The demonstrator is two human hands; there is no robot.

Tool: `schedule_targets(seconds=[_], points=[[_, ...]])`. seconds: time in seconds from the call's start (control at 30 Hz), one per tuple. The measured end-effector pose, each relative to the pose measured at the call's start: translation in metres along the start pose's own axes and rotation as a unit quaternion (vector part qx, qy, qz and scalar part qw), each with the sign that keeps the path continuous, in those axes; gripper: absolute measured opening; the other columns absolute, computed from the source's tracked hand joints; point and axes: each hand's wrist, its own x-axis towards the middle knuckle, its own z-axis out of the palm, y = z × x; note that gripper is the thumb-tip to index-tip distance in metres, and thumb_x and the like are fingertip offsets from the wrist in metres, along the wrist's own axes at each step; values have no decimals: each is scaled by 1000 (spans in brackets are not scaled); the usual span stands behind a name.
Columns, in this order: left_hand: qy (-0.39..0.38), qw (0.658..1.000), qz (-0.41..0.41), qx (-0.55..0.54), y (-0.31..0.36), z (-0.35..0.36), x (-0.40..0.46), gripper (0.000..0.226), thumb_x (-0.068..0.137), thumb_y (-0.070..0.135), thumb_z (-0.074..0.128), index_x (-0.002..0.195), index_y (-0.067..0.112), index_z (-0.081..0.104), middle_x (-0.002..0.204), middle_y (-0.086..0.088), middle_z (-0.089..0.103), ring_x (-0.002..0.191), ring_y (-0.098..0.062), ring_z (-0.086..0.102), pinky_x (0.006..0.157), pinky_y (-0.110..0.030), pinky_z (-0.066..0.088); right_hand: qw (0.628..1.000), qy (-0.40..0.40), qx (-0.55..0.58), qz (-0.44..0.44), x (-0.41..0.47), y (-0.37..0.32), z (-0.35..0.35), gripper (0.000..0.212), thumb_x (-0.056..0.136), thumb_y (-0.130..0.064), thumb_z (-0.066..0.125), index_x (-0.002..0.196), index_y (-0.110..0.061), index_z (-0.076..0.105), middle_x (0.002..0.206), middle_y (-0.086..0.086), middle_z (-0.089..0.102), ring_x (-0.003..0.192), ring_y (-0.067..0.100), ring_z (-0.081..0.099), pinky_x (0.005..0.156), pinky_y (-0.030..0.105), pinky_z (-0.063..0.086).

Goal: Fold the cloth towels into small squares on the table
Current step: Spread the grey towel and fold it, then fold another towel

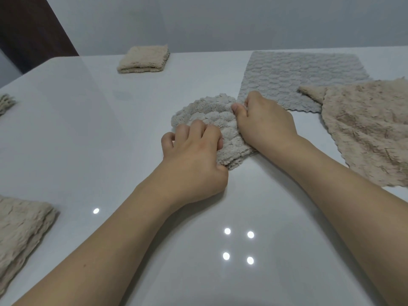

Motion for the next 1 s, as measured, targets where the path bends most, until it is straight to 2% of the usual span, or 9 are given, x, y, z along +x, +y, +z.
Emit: schedule_targets(seconds=[0.27,0.5,0.6,0.67,0.73,0.8,0.93,1.0], points=[[-48,999,6,23,-2,-7,2,32,78,23,51,101,32,29,106,9,24,102,-14,17,107,-38,9,1000,-7,1,2,0,0,-1,30,101,-44,34,98,-16,43,104,10,61,87,28,50,69,35,30],[-94,995,6,-31,-5,-13,-4,43,61,39,39,103,38,30,105,15,24,103,-10,16,100,-28,8,1000,-4,-2,5,0,0,-1,30,101,-44,33,95,-16,41,102,11,62,92,32,54,68,36,30],[-71,993,-29,-86,-4,-12,-4,28,76,49,28,99,39,39,105,20,31,105,-7,20,93,-27,9,1000,1,0,8,0,1,1,36,101,-46,33,102,-13,47,104,12,62,97,33,56,69,36,31],[-39,995,-36,-81,-4,-10,1,26,88,50,20,92,38,43,101,18,36,102,-10,24,87,-27,12,1000,2,2,10,1,1,1,38,101,-46,32,105,-12,48,105,11,63,98,33,56,70,36,32],[-46,996,-24,-75,-7,-10,3,19,97,48,28,94,37,43,104,19,36,102,-9,24,88,-26,12,1000,3,5,11,1,1,1,39,101,-46,32,107,-11,49,105,11,63,98,33,56,70,36,32],[-96,994,4,-50,-14,-13,2,8,96,44,36,102,41,38,111,19,32,102,-5,19,91,-24,10,1000,5,7,13,1,2,1,40,101,-47,32,107,-11,49,106,11,63,99,33,56,71,36,32],[-181,982,26,-49,-22,-22,0,27,91,55,45,112,47,30,120,20,25,112,0,14,96,-25,7,1000,7,14,18,1,1,2,39,101,-46,33,107,-11,47,103,11,63,97,33,57,71,37,34],[-196,979,36,-44,-22,-24,-2,43,78,69,48,113,48,31,119,23,25,117,-1,15,98,-24,8,1000,8,22,19,1,2,2,38,101,-46,34,107,-11,46,102,10,64,96,33,57,71,37,35]])
